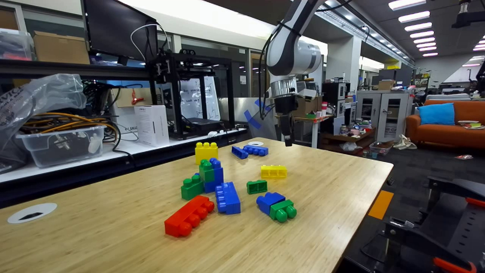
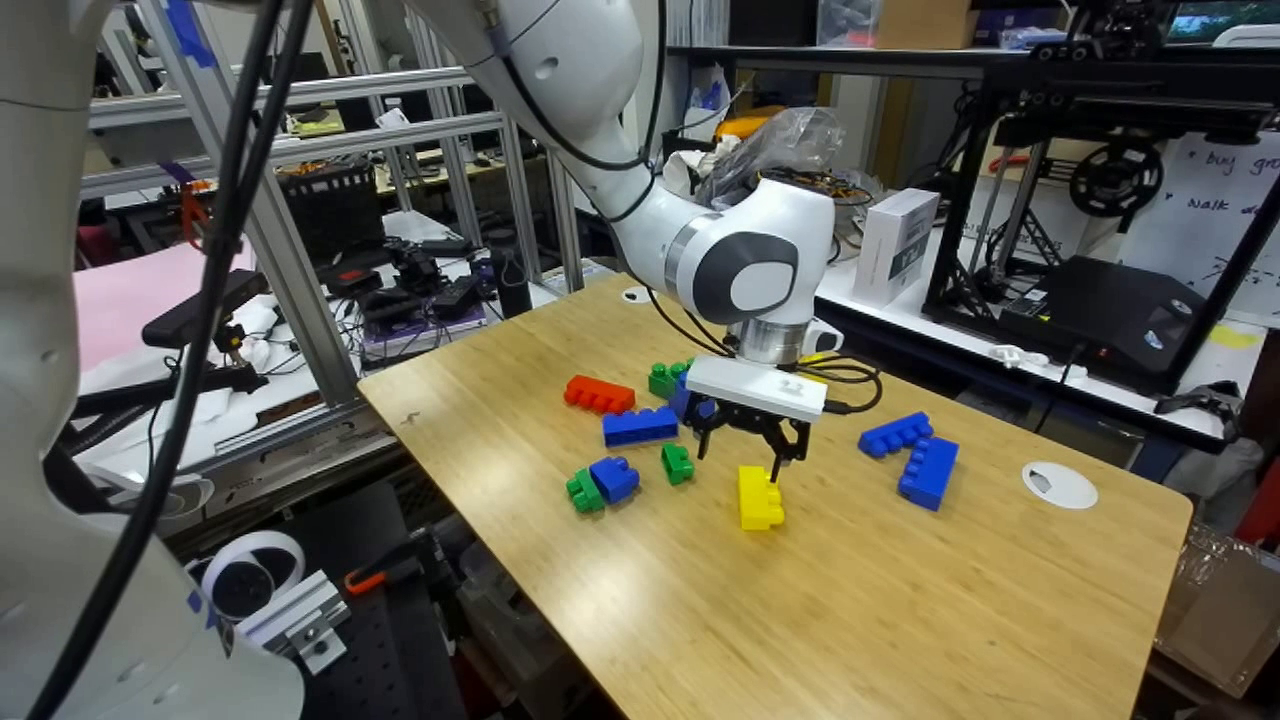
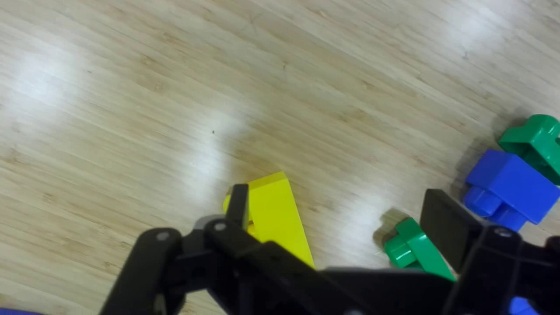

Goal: Pick up the yellow block on the right and place it on top of the stacked blocks

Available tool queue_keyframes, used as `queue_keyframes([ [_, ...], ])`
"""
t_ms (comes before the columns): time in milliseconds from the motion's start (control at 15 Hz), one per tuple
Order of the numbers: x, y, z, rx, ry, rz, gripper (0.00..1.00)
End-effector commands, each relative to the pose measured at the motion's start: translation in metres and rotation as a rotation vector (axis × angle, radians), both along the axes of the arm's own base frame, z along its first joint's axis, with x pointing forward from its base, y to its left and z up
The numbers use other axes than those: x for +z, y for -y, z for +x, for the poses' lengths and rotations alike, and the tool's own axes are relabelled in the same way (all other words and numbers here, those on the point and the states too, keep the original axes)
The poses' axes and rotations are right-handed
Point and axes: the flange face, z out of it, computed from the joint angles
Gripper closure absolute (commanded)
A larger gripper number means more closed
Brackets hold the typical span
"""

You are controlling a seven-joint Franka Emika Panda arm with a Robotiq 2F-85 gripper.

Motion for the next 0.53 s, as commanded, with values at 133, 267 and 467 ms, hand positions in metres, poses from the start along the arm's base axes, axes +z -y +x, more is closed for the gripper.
queue_keyframes([
  [133, -0.028, -0.003, 0.017, 0.054, 0.043, -0.003, 0.0],
  [267, -0.044, -0.005, 0.019, 0.086, 0.049, -0.018, 0.0],
  [467, -0.066, -0.007, 0.021, 0.166, 0.056, -0.06, 0.0],
])
